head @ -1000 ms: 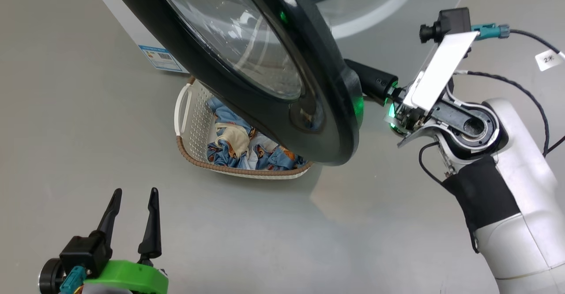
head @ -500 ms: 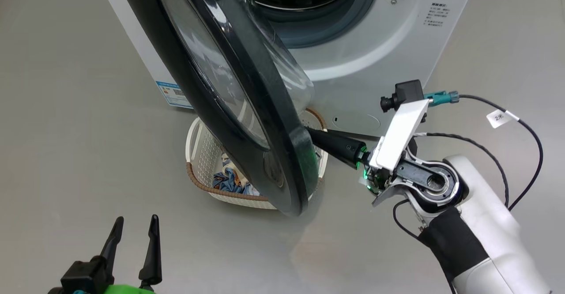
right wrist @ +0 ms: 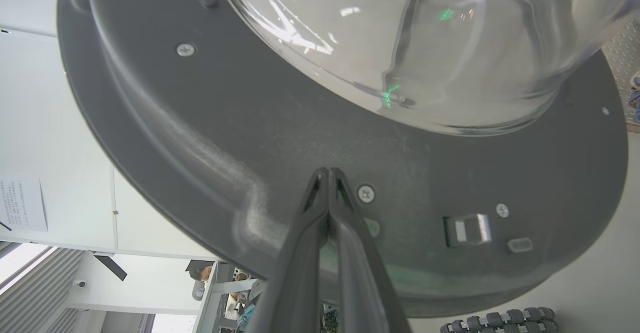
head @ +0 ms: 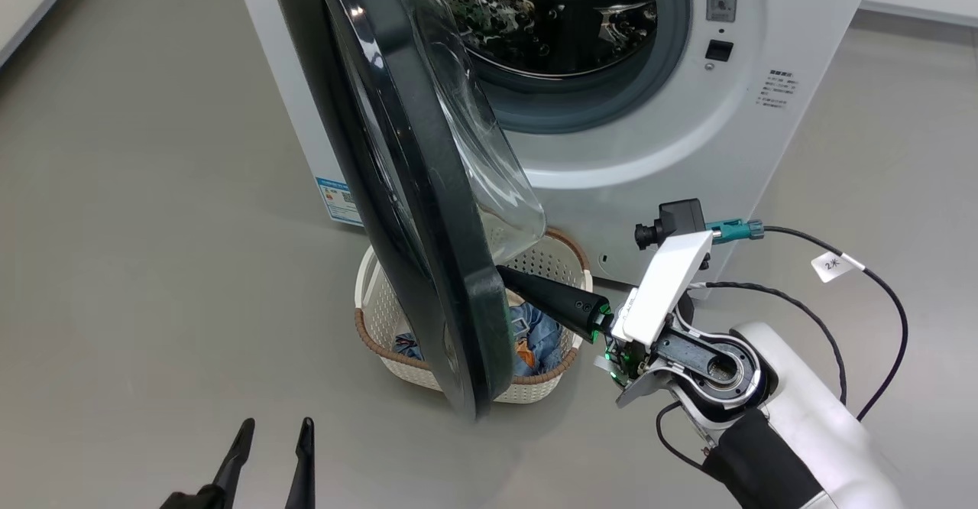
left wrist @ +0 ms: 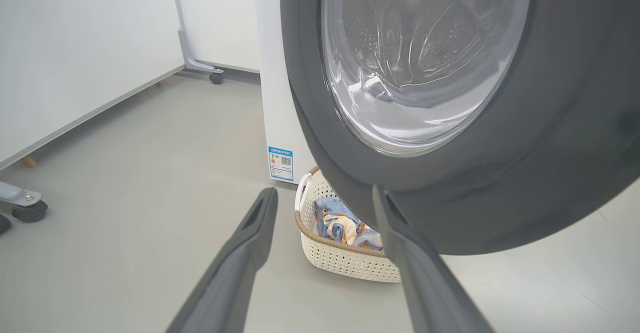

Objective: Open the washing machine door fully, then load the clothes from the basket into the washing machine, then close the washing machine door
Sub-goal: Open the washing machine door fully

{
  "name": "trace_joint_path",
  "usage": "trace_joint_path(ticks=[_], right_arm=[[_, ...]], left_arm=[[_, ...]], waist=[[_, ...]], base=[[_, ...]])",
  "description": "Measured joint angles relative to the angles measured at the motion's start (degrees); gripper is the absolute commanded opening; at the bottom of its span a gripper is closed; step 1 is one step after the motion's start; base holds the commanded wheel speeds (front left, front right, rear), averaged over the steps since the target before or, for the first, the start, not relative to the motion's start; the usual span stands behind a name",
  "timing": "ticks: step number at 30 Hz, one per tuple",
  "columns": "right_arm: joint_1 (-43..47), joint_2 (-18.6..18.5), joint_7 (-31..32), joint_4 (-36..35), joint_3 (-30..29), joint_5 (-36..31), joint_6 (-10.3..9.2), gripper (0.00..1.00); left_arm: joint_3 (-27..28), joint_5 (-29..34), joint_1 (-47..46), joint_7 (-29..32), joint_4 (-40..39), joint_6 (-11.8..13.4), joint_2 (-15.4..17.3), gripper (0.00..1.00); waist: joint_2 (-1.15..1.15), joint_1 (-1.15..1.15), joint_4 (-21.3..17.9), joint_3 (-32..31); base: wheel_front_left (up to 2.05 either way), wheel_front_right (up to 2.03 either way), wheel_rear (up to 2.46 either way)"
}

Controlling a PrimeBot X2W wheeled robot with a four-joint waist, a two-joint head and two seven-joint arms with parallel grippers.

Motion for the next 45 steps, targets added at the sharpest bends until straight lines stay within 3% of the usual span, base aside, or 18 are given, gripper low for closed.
trace_joint_path(ticks=[16,30,31,32,33,34,37,41,45], right_arm=[[0.92,-0.01,-8.05,-4.13,9.75,5.3,0.0,0.0],[0.58,0.29,-11.79,-5.72,11.73,4.1,0.01,0.0],[0.52,0.3,-12.11,-5.81,11.52,3.2,0.01,0.44],[0.49,0.29,-12.54,-6.13,11.13,2.25,0.01,0.6],[0.44,0.27,-12.79,-6.67,10.59,1.44,0.01,0.91],[0.34,0.29,-13.34,-7.2,10.07,0.63,0.01,1.0],[0.07,-0.88,-15.47,-9.28,9.07,-3.12,0.01,1.0],[-0.72,-6.3,-19.91,-10.96,8.0,-11.17,0.01,1.0],[-0.35,-10.31,-25.49,-11.65,5.84,-15.79,0.01,1.0]], left_arm=[[-4.31,-0.1,4.31,0.0,-3.48,3.32,0.2,1.0],[-2.93,-0.1,6.09,0.0,-6.93,7.66,0.23,1.0],[-2.53,-0.11,6.11,0.0,-7.13,7.92,0.23,1.0],[-2.07,-0.23,6.22,0.0,-7.27,8.45,0.23,1.0],[-1.67,-0.7,6.44,0.0,-7.47,8.96,0.25,1.0],[-1.49,-1.11,6.66,0.0,-7.61,9.12,0.27,1.0],[-0.71,-1.07,7.33,-0.01,-8.35,9.73,0.26,1.0],[0.3,-1.31,7.72,0.0,-9.01,10.6,0.27,1.0],[6.65,-2.37,5.28,0.0,-6.01,9.98,0.71,1.0]], waist=[[0.0,0.0,5.35,-3.92],[0.0,0.0,3.41,-4.6],[0.0,0.0,3.05,-4.65],[0.0,0.0,2.66,-4.71],[0.0,0.0,2.25,-4.76],[0.0,0.0,1.84,-4.81],[0.0,0.0,0.52,-4.92],[0.0,0.0,-1.31,-4.94],[0.0,0.0,-3.25,-4.88]], base=[[0.0,0.0,0.0],[0.0,0.0,0.0],[0.0,0.0,0.0],[0.0,0.0,0.0],[0.0,0.0,0.0],[0.0,0.0,0.0],[0.0,0.0,0.0],[0.0,0.0,0.0],[0.0,0.0,0.0]])
